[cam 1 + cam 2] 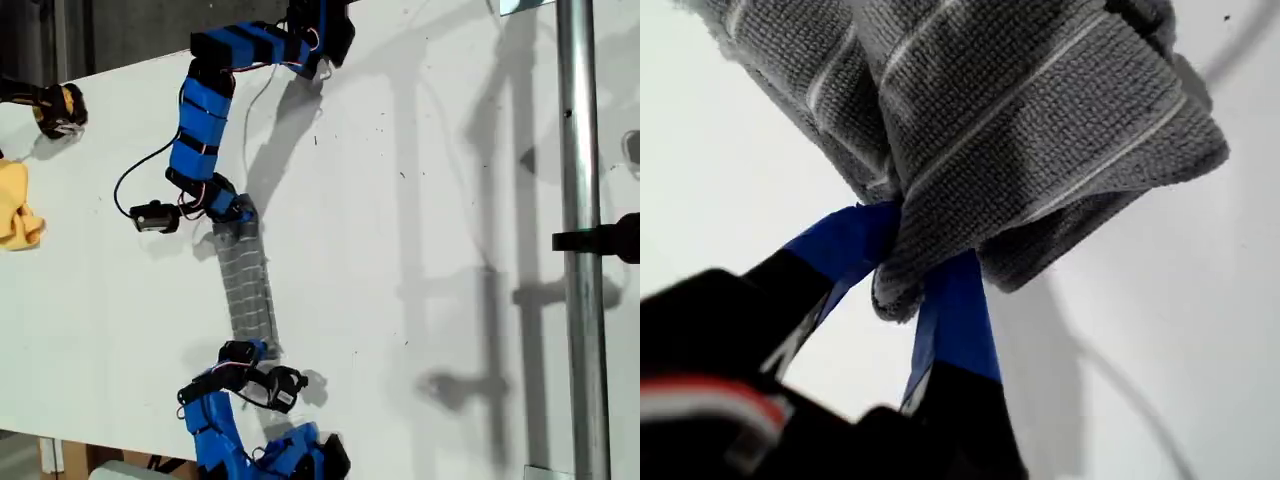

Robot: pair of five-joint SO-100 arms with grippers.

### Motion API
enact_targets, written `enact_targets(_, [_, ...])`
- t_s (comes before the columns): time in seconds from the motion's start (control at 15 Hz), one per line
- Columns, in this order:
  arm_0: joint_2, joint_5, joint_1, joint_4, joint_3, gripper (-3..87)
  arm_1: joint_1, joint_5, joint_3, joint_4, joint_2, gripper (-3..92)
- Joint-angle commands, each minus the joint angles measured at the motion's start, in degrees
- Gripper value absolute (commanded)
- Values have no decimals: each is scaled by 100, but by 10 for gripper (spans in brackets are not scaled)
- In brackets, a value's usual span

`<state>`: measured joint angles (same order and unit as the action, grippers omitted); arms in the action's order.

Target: Grasp corners of a towel and fold twice.

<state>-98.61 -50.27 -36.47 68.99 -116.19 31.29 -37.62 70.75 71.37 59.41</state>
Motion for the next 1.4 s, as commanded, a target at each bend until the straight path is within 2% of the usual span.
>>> enact_targets(0.0, [308,-97,-88,79,141,-17,141,-53,-114,88,-53,-1])
enact_targets(0.13, [580,-88,-220,176,316,-15,290,-97,-185,202,-141,25])
enact_targets(0.2, [650,-114,-237,343,457,-11,325,-97,-255,352,-114,82])
enact_targets(0.27, [650,-185,-246,545,589,76,325,-97,-360,545,-9,130])
enact_targets(0.33, [589,-246,-246,853,765,162,325,-97,-387,703,220,136])
enact_targets(0.4, [343,-255,-229,1090,870,180,325,-97,-448,923,501,164])
enact_targets(0.53, [-624,-272,-211,1485,976,283,352,-97,-519,1318,1187,233])
enact_targets(0.73, [-2145,-88,-237,1819,888,325,501,-70,-483,1661,2083,292])
enact_targets(0.93, [-3322,-176,-299,1661,167,327,536,-105,-316,1687,2707,332])
enact_targets(1.13, [-5071,-299,-272,1433,-993,317,853,-404,923,1635,4263,331])
enact_targets(1.2, [-5748,-431,-97,1318,-1485,313,958,-580,1679,1661,5054,331])
enact_targets(1.33, [-7383,-905,659,633,-2786,278,1011,-1107,3182,1749,6557,333])
